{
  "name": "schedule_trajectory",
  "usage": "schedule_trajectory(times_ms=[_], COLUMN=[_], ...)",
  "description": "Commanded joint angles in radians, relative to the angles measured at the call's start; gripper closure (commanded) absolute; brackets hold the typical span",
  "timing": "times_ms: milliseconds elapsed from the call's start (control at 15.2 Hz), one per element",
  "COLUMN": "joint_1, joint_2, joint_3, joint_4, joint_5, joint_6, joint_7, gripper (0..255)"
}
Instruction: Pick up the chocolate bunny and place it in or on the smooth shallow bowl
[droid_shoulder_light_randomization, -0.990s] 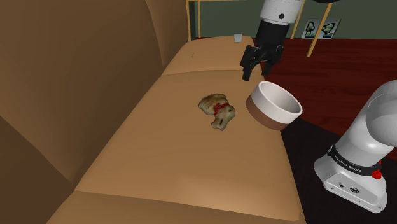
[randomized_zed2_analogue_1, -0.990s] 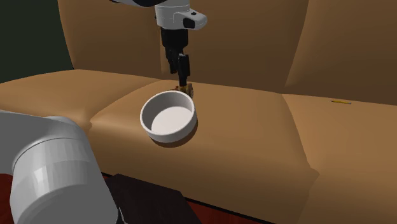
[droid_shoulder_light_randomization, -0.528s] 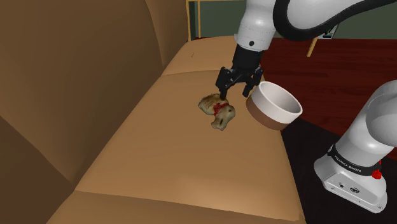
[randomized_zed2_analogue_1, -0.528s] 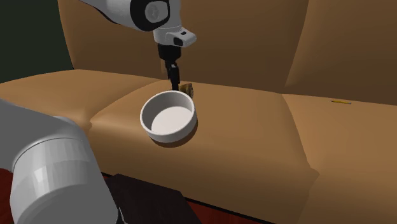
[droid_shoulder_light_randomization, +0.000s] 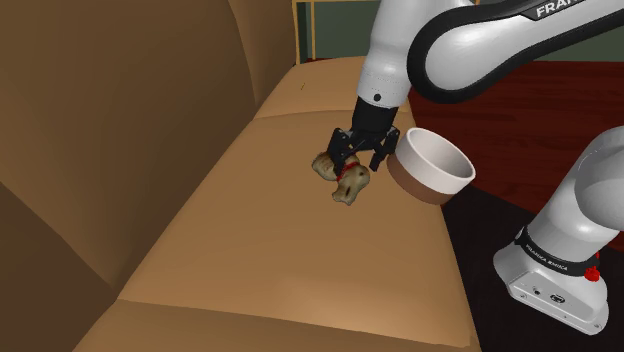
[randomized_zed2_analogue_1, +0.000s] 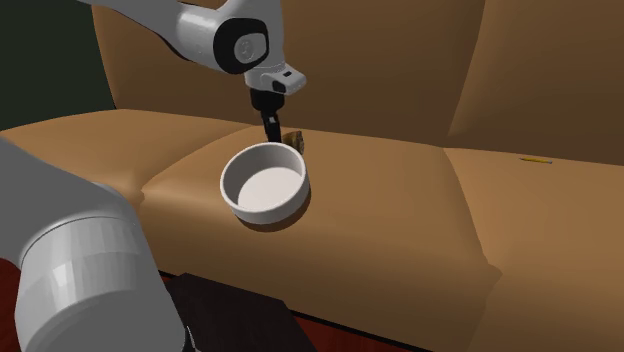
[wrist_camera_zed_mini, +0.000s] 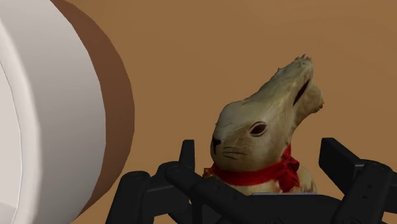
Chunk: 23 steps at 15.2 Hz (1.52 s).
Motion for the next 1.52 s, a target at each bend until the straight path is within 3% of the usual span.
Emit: schedule_trajectory(times_ms=[0,462,528,1122,1452], joint_1=[0.0,0.0,0.0,0.0,-0.002], joint_2=[0.016,0.016,0.016,0.016,-0.016], joint_3=[0.009,0.009,0.009,0.009,-0.009], joint_4=[-0.012,-0.012,-0.012,-0.012,0.033], joint_5=[0.002,0.002,0.002,0.002,-0.007], joint_6=[0.029,0.029,0.029,0.029,-0.047], joint_7=[0.001,0.001,0.001,0.001,0.007], gripper=[0,0,255,255,255])
